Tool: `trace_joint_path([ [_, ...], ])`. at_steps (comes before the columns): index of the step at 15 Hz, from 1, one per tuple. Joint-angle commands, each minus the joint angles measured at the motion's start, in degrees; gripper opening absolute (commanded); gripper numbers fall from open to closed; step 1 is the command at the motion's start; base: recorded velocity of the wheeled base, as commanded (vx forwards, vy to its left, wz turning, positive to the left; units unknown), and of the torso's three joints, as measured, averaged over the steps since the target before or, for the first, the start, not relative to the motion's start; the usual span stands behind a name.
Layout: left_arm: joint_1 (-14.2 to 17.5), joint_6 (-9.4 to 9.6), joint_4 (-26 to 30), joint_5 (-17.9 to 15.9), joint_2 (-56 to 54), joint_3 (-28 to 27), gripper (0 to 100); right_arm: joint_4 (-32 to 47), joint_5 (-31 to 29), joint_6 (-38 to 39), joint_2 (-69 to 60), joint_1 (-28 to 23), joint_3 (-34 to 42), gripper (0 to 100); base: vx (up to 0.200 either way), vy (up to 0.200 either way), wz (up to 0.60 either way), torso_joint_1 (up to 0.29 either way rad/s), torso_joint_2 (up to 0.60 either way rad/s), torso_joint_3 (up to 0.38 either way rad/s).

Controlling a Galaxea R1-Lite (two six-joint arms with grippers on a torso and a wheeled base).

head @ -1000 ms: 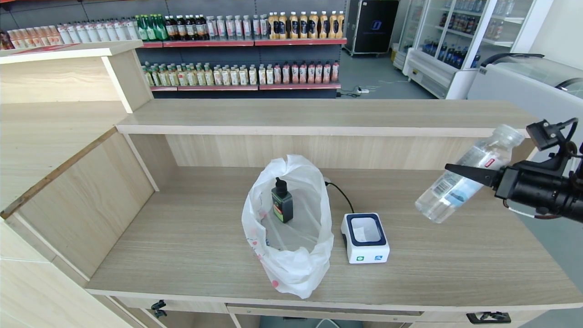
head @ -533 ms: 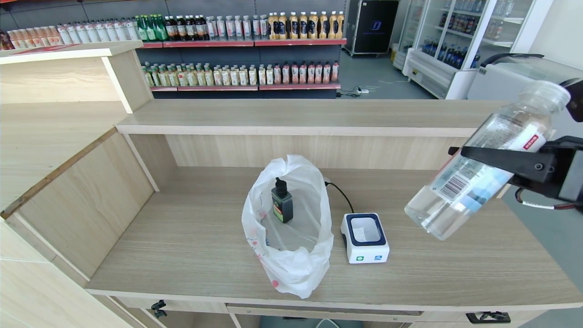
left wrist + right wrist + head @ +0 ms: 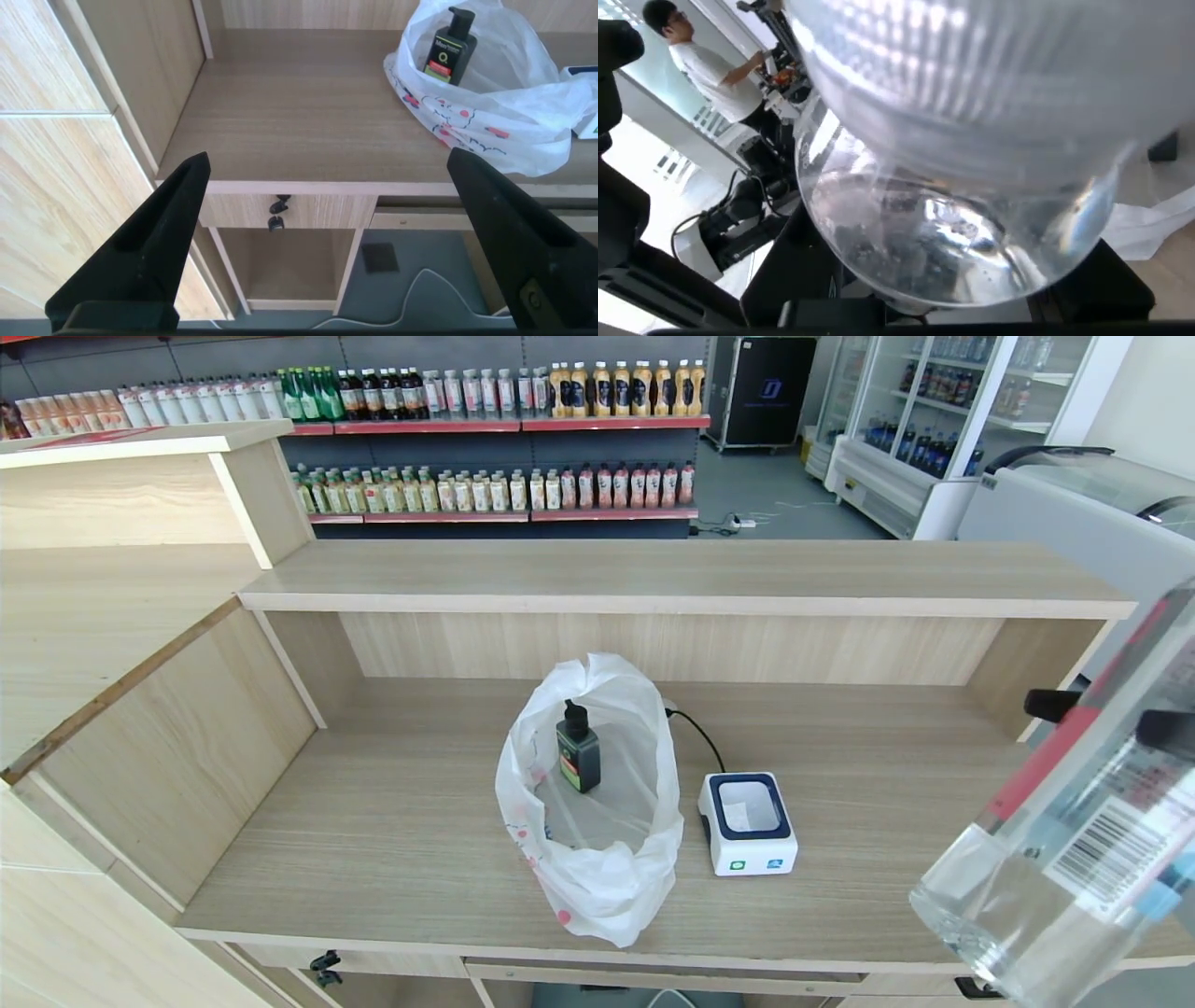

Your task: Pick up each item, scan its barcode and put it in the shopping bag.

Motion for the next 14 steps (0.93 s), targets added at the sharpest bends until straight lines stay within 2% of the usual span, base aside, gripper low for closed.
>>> trace_joint_path([
  [1, 0.0, -0.02, 0.0, 0.01, 0.09, 0.0, 100, 0.05, 0.04, -0.02, -1.44, 0.41, -0.78, 0, 0.0, 0.0, 0.0, 0.0, 0.0, 0.0],
  [8, 0.0, -0.02, 0.0, 0.01, 0.09, 0.0, 100, -0.48, 0.22, 0.68, -1.97, 6.65, -1.4, 0, 0.0, 0.0, 0.0, 0.0, 0.0, 0.0],
  [14, 0.0, 0.07, 0.0, 0.01, 0.09, 0.0, 100, -0.04, 0.13, 0.77, -2.23, 11.57, -6.15, 0, 0.0, 0.0, 0.0, 0.0, 0.0, 0.0],
])
